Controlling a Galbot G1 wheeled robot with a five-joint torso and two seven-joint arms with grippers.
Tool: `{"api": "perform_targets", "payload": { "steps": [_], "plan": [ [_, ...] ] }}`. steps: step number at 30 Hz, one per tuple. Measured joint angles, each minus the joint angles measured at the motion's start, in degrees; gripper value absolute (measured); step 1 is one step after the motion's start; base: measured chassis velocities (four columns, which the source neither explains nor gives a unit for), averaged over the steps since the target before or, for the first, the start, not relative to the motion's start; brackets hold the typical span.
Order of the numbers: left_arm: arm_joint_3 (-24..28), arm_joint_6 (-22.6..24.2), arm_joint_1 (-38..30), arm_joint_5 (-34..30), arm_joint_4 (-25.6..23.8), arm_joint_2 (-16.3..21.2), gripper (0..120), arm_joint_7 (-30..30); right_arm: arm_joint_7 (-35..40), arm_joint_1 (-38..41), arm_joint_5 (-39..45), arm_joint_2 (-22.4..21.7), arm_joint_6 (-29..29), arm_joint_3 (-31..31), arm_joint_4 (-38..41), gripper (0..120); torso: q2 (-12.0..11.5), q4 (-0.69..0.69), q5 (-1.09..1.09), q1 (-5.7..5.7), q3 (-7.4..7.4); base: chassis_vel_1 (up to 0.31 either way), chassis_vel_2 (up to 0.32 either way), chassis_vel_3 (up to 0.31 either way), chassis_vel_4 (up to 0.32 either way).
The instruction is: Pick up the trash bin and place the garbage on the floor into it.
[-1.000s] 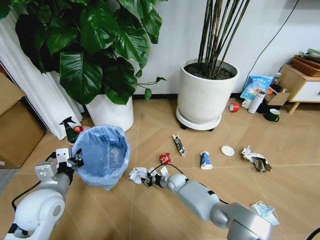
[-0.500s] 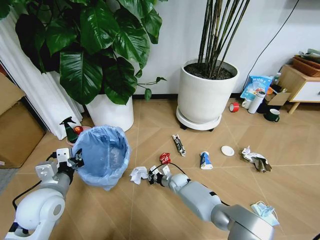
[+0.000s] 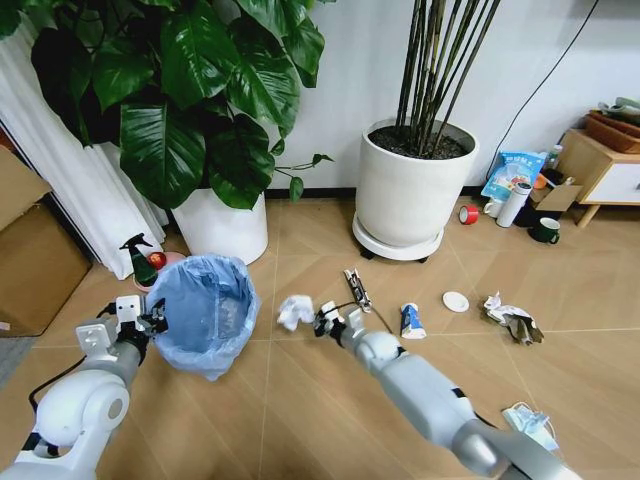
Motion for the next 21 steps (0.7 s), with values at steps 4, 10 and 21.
{"api": "perform_targets", "payload": {
  "steps": [4,10,21],
  "plan": [
    [0.62,-0.1,-1.37,0.02,1.89,0.46,0,1.18,0.76,-0.69,0.53,-1.56,-0.6,2.25,5.45,0,0.0,0.0,0.0,0.0,0.01,0.0,0.0,0.0,0.0],
    [2.43,0.52,-4.98,-0.17,5.88,1.4,0,4.05,2.24,-0.68,3.48,-4.74,-3.6,4.7,17.87,0,0.0,0.01,0.0,0.0,-0.01,0.0,0.0,0.0,0.0],
    [8.43,2.56,-11.1,-0.4,11.72,1.89,0,8.43,4.92,3.37,9.41,-6.48,-8.17,0.33,30.9,0,-0.01,0.01,0.0,0.0,0.0,0.0,0.0,0.0,0.0]
  ]
}}
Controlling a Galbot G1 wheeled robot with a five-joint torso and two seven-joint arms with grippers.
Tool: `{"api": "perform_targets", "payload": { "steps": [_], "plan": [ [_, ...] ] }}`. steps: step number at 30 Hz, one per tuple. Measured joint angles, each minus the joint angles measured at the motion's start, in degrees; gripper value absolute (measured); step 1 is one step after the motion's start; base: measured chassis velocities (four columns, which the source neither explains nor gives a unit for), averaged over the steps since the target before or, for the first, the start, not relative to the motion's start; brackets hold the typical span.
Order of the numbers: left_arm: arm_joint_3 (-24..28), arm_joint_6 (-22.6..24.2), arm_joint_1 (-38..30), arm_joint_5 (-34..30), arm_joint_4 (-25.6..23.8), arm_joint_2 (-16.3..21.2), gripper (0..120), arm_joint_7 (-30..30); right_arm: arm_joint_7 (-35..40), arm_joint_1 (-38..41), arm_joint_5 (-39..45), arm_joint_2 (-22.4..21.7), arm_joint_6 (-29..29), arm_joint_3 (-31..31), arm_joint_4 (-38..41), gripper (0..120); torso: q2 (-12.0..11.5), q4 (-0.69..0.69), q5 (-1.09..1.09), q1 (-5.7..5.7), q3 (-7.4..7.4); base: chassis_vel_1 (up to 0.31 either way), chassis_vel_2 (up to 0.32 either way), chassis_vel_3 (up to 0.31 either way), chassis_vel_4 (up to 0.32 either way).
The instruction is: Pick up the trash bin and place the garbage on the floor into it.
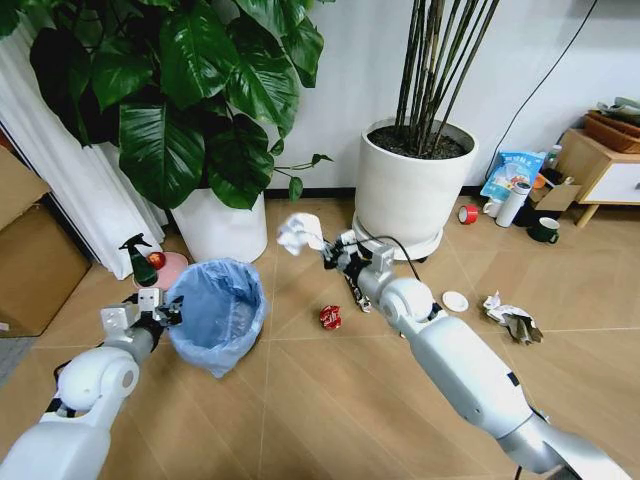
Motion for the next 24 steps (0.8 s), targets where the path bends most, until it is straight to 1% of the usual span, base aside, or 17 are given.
{"api": "perform_targets", "payload": {
  "steps": [2,3,5,7,9,13,16,17,20,21,24],
  "plan": [
    [1.76,0.64,-1.8,-0.37,0.94,-0.07,0,0.41,0.94,0.93,2.53,-0.57,-1.23,-3.31,2.47,0,0.0,0.01,0.0,0.0,0.0,0.0,0.0,0.0,0.0],
    [1.76,0.64,-1.8,-0.37,0.94,-0.07,0,0.41,0.94,0.93,2.53,-0.57,-1.23,-3.31,2.47,0,0.0,0.01,0.0,0.0,0.0,0.0,0.0,0.0,0.0],
    [3.87,1.15,-4.02,-0.81,2.03,-0.38,0,0.41,1.68,1.78,5.08,-1.64,-2.3,-6.87,4.27,0,0.0,0.0,0.0,0.0,0.0,0.0,0.0,0.0,0.0],
    [4.44,1.23,-4.59,-0.87,2.34,-0.52,0,0.37,1.91,2.04,5.88,-2.0,-2.53,-8.03,4.72,0,0.0,0.0,0.0,0.0,0.0,0.0,0.0,0.0,0.0],
    [5.9,1.39,-6.15,-0.97,2.93,-0.95,0,0.08,2.4,2.61,7.26,-3.05,-3.04,-11.09,5.28,0,0.0,-0.01,0.0,0.0,0.0,0.0,0.0,0.0,0.0],
    [6.7,1.49,-7.22,-1.36,3.09,-1.15,0,-0.46,2.42,2.86,7.36,-4.16,-3.47,-13.5,5.3,0,0.0,-0.01,0.0,0.0,0.0,0.0,0.0,0.0,0.0],
    [6.69,1.51,-7.36,-1.57,3.09,-0.98,0,-0.63,2.37,2.84,6.73,-4.63,-4.04,-14.09,5.31,0,0.0,-0.01,0.0,0.0,0.0,0.0,0.0,0.0,0.0],
    [6.57,1.51,-7.35,-1.65,3.09,-0.83,0,-0.64,2.52,2.82,6.55,-4.66,-4.2,-14.33,5.33,2,0.0,-0.01,0.0,0.0,0.0,0.0,0.0,0.0,0.0],
    [5.96,1.51,-6.81,-1.8,2.57,-0.36,0,-0.66,3.1,2.86,6.36,-3.86,-4.34,-15.04,5.02,16,0.0,0.0,0.0,0.0,0.0,0.0,0.0,0.0,0.0],
    [5.96,1.51,-6.81,-1.8,2.57,-0.36,0,-0.66,3.1,2.86,6.36,-3.86,-4.34,-15.04,5.02,16,0.0,0.0,0.0,0.0,0.0,0.0,0.0,0.0,0.0],
    [5.58,1.51,-6.35,-1.94,1.99,-0.12,0,-0.7,3.32,3.02,6.31,-3.18,-4.32,-15.64,4.46,28,0.0,0.01,0.0,0.0,0.0,0.0,0.0,0.0,0.0]
  ]
}}
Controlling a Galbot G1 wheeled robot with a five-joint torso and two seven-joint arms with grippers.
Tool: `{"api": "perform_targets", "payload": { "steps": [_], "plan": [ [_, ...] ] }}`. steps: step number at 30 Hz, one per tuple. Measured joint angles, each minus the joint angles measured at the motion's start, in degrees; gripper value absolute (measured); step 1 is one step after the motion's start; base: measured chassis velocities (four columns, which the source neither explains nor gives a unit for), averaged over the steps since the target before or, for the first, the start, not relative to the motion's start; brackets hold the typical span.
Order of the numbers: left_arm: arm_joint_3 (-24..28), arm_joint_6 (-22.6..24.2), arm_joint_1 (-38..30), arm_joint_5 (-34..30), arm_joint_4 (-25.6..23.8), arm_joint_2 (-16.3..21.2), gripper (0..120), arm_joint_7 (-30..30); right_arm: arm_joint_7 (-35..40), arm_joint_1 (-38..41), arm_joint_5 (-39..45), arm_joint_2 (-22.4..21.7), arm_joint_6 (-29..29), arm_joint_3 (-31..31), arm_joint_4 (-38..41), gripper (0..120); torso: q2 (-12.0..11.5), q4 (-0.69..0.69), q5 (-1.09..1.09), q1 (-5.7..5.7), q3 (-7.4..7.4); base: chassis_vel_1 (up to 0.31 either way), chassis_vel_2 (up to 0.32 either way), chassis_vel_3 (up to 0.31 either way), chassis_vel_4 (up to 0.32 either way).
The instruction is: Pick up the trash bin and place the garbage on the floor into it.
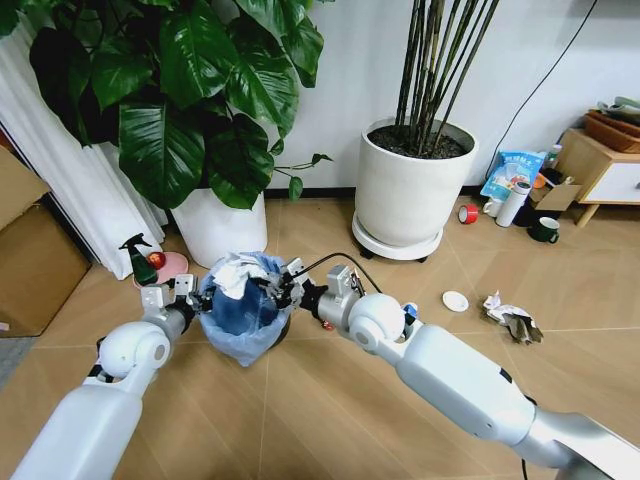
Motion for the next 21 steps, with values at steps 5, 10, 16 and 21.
{"api": "perform_targets", "payload": {
  "steps": [5,10,16,21],
  "plan": [
    [-0.37,0.0,0.38,-0.1,-0.57,0.1,0,-0.16,0.48,0.16,-0.07,0.35,0.31,-0.37,-0.07,46,0.0,0.0,0.0,0.0,0.0,0.0,0.0,0.0,0.0],
    [-0.38,0.0,0.31,-0.12,-0.7,0.09,0,-0.26,0.89,0.18,0.34,0.05,0.39,-0.31,0.76,66,0.0,-0.01,0.0,0.0,0.0,0.0,0.0,0.0,0.0],
    [-0.37,0.02,0.17,-0.22,-0.77,0.07,0,-0.4,0.96,0.35,1.09,-0.5,0.41,-0.88,1.04,85,0.0,-0.01,0.0,0.0,0.0,0.0,0.0,0.0,0.0],
    [-0.59,0.02,0.31,-0.22,-0.77,0.09,0,-0.4,1.15,0.66,2.79,-0.37,-0.24,-1.23,1.08,99,0.0,-0.01,0.0,0.0,0.0,0.0,0.0,0.0,0.0]
  ]
}}
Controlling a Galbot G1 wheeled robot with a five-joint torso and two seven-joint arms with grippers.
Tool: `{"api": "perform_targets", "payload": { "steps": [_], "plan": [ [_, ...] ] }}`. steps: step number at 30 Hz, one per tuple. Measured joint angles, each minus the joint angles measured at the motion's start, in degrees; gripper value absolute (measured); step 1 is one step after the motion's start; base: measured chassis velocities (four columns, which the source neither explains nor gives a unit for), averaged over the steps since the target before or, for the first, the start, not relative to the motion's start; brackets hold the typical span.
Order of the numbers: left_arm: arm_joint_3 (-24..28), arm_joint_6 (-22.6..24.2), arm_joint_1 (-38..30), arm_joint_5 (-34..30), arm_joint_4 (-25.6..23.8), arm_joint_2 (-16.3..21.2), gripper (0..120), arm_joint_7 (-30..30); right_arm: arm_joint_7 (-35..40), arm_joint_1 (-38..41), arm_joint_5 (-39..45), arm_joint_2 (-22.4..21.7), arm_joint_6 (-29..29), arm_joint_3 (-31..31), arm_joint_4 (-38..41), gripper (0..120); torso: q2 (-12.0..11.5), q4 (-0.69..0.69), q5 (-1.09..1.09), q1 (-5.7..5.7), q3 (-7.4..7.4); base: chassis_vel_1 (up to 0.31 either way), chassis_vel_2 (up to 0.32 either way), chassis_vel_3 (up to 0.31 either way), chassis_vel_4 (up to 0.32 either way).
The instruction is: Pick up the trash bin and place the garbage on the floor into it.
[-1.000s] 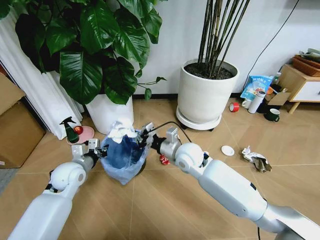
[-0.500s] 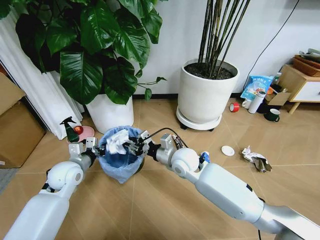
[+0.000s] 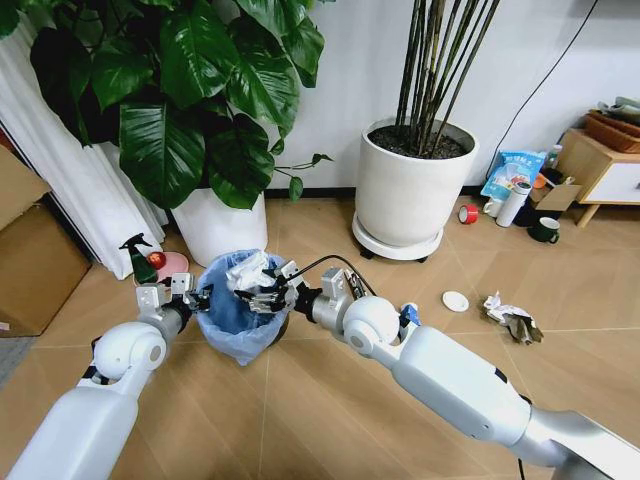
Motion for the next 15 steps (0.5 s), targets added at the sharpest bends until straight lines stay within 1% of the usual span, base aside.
{"api": "perform_targets", "payload": {
  "steps": [9,12,13,15],
  "plan": [
    [-0.47,-0.06,0.05,-0.11,-0.06,0.14,0,0.19,0.48,0.61,-0.04,1.72,0.22,0.13,-0.87,100,0.0,0.0,0.0,0.0,0.0,0.0,0.0,0.0,0.0],
    [-1.0,-0.12,0.2,0.02,0.25,-0.04,0,0.3,2.82,0.18,-0.08,2.5,0.71,2.03,0.22,100,0.0,0.01,0.0,0.0,0.0,0.0,0.0,0.0,0.0],
    [-1.0,-0.12,0.2,0.02,0.25,-0.04,0,0.3,2.82,0.18,-0.08,2.5,0.71,2.03,0.22,100,0.0,0.01,0.0,0.0,0.0,0.0,0.0,0.0,0.0],
    [-1.59,-0.19,0.67,0.46,0.57,-0.14,0,0.57,5.31,-0.48,0.01,1.99,0.67,4.21,1.81,100,0.0,0.01,0.0,0.0,0.0,0.0,0.0,0.0,0.0]
  ]
}}
